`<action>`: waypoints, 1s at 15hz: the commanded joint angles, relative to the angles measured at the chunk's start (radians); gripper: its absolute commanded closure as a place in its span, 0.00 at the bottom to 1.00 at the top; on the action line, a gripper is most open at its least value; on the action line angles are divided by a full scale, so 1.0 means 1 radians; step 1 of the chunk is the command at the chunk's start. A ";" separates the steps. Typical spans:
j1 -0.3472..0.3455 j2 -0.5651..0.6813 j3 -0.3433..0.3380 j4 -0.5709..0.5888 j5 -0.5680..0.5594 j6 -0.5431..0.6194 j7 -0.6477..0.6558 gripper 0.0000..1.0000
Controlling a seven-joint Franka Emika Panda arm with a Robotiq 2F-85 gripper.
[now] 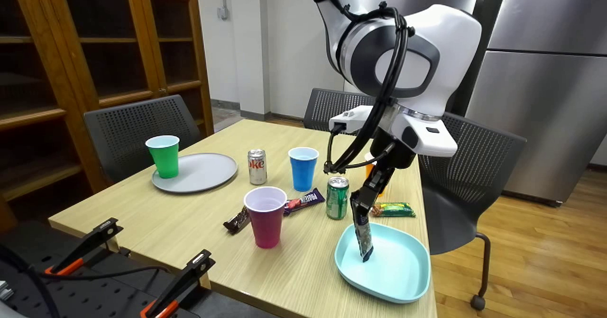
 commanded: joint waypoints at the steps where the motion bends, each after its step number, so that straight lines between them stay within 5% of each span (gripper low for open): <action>1: -0.007 -0.008 0.003 0.013 0.006 -0.032 0.025 0.30; 5: -0.006 -0.016 0.002 0.005 0.005 -0.027 0.025 0.02; 15: 0.028 -0.073 0.010 -0.065 -0.008 0.009 0.002 0.00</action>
